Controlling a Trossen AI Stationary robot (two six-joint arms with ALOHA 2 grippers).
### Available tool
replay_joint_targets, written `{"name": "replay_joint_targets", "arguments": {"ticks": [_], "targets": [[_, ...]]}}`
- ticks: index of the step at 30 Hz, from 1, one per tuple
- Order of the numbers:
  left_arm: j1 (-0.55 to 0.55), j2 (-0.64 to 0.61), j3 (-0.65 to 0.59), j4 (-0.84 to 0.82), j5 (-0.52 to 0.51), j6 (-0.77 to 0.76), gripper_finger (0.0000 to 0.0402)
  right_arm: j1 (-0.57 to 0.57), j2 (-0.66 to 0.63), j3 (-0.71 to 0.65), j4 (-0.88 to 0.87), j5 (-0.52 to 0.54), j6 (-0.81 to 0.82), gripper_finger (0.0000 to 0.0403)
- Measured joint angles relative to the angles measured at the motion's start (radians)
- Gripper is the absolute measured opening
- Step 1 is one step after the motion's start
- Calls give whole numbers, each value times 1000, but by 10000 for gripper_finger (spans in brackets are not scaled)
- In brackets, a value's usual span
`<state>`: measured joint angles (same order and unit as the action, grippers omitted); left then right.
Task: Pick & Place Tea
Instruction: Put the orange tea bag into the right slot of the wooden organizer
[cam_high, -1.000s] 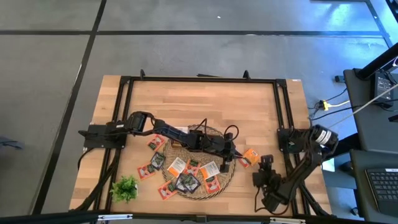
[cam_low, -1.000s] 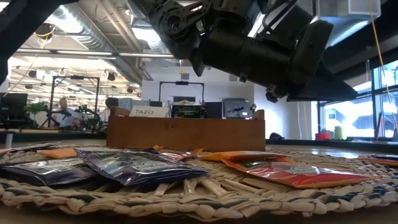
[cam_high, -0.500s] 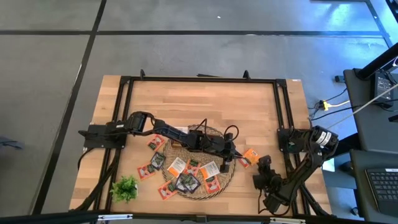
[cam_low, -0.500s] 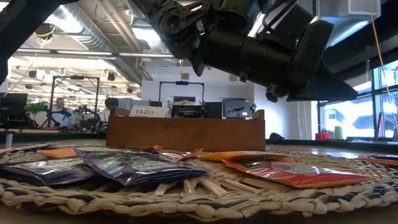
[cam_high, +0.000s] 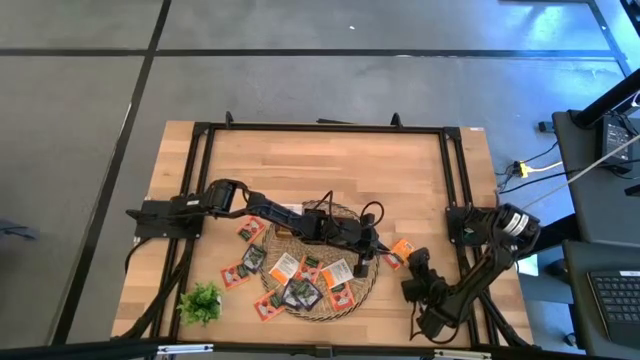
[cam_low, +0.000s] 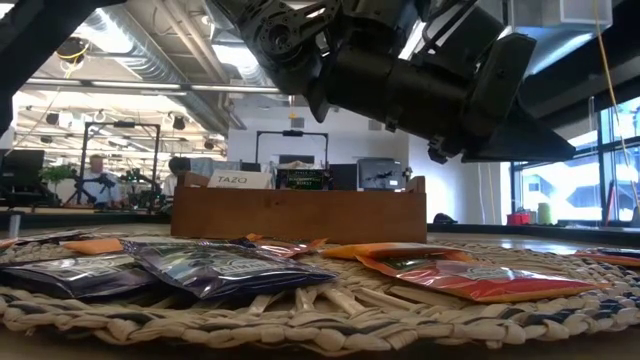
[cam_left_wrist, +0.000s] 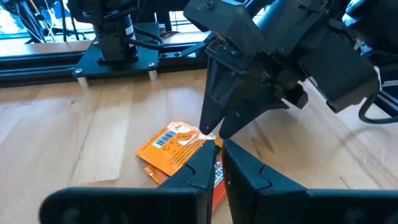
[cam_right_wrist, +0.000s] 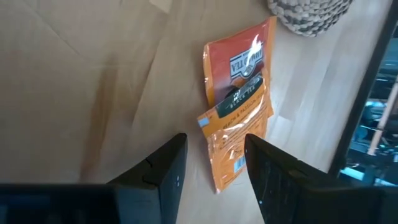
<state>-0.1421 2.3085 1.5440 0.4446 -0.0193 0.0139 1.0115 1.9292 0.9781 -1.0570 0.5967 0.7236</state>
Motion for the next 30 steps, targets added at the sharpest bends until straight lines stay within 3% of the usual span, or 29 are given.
{"name": "replay_joint_targets", "arguments": {"ticks": [30], "targets": [[0,0,0,0,0,0,20,-1,36,-20,11,47,-20,160]]}}
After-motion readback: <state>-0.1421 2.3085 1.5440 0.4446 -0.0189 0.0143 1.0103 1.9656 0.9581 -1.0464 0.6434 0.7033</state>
